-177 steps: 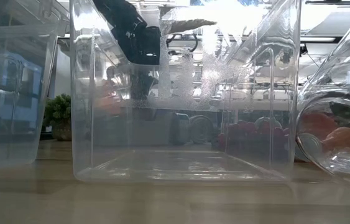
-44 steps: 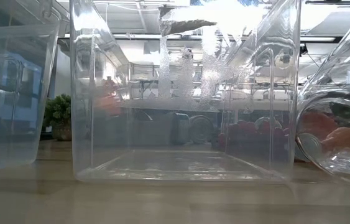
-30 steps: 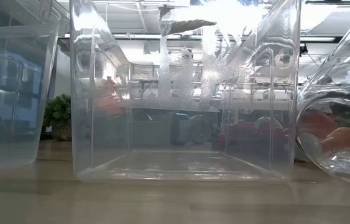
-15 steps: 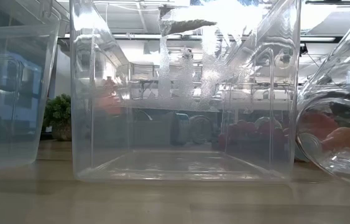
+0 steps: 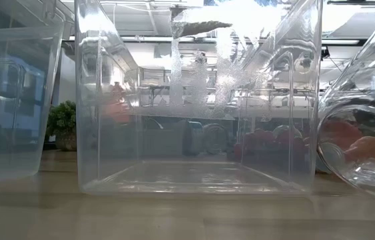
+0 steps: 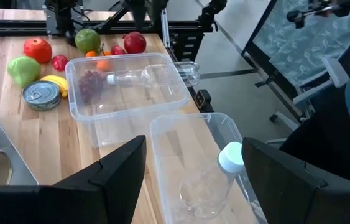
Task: Pick & Place Food Item
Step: Put the transparent plastic bottle into the left transparent bin
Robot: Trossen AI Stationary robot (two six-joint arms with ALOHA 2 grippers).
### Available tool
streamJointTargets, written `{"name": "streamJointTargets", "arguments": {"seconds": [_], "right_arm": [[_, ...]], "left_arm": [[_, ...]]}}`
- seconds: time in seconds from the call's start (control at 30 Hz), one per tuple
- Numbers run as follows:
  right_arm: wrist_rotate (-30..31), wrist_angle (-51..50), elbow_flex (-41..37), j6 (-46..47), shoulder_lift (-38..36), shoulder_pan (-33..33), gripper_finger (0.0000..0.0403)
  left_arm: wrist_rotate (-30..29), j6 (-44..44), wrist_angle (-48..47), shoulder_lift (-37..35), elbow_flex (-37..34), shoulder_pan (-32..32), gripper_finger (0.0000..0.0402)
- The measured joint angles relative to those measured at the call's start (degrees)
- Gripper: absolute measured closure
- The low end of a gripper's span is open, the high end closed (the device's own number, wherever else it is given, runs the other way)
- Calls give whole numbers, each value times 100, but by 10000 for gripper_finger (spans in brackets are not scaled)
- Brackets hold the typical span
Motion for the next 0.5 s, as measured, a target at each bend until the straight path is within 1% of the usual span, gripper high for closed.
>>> {"name": "streamJointTargets", "arguments": {"seconds": [0.13, 0.23, 0.33, 0.5], "right_arm": [[198, 1279, 0, -925, -3, 105, 20], [325, 1950, 0, -1367, -3, 194, 20], [299, 2220, 2, -1526, 72, 243, 20], [-207, 2234, 54, -1264, 238, 244, 20]], "left_arm": [[2, -133, -1, 0, 0, 2, 145], [2, -165, -1, 0, 0, 1, 144], [2, -165, -1, 0, 0, 2, 145], [4, -169, -3, 0, 0, 1, 145]]}}
